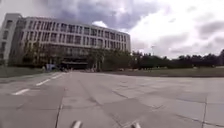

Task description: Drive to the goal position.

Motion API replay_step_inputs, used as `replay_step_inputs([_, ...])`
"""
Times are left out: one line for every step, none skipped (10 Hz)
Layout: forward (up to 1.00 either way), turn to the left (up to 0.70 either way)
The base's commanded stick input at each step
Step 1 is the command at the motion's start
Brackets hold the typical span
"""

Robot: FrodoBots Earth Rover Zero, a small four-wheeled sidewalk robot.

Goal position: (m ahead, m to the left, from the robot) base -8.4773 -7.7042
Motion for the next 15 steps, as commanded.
replay_step_inputs([0.7,0.35])
replay_step_inputs([0.7,0.15])
replay_step_inputs([0.7,0.0])
replay_step_inputs([0.7,0.0])
replay_step_inputs([0.7,0.0])
replay_step_inputs([0.7,0.0])
replay_step_inputs([0.7,0.0])
replay_step_inputs([0.7,0.0])
replay_step_inputs([0.7,0.0])
replay_step_inputs([0.7,0.0])
replay_step_inputs([0.7,0.0])
replay_step_inputs([0.7,0.0])
replay_step_inputs([0.7,0.0])
replay_step_inputs([0.7,0.0])
replay_step_inputs([0.7,0.0])
